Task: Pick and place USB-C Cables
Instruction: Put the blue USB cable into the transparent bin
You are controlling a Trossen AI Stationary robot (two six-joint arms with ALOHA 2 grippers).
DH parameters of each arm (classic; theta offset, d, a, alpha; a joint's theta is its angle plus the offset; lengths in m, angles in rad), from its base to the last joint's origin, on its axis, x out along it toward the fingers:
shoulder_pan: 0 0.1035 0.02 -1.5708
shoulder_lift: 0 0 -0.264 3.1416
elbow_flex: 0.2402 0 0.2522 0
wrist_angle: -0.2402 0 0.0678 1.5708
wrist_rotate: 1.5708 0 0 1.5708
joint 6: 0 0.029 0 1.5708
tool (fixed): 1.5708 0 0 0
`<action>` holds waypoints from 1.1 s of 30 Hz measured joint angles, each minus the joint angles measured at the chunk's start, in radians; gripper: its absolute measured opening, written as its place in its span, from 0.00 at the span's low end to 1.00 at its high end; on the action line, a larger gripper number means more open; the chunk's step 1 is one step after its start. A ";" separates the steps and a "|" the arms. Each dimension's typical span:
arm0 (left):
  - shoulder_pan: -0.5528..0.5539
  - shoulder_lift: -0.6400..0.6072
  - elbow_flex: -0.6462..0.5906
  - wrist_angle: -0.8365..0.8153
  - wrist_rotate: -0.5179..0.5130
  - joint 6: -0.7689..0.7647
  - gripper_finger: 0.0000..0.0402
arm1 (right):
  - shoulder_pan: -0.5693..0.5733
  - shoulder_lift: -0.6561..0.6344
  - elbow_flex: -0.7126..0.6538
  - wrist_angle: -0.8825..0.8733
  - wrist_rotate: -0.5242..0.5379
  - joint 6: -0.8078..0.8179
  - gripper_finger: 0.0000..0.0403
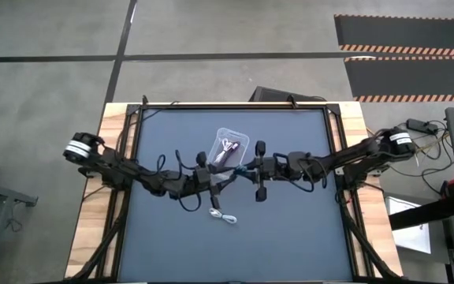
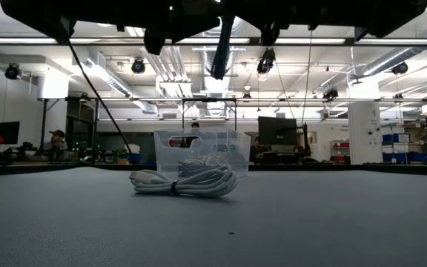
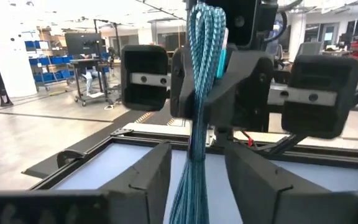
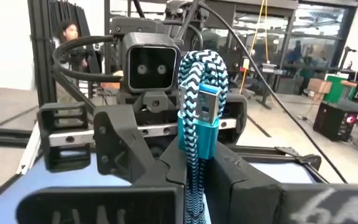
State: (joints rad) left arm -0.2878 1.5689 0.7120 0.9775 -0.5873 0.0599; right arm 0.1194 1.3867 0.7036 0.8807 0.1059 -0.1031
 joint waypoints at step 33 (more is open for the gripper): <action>-0.002 -0.471 -0.170 -0.203 -0.014 0.104 0.39 | -0.033 0.038 0.727 -1.433 0.080 -0.187 0.04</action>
State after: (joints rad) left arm -0.2897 1.0982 0.5423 0.7741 -0.6014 0.1643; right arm 0.0863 1.4248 1.4304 -0.5526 0.1863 -0.2902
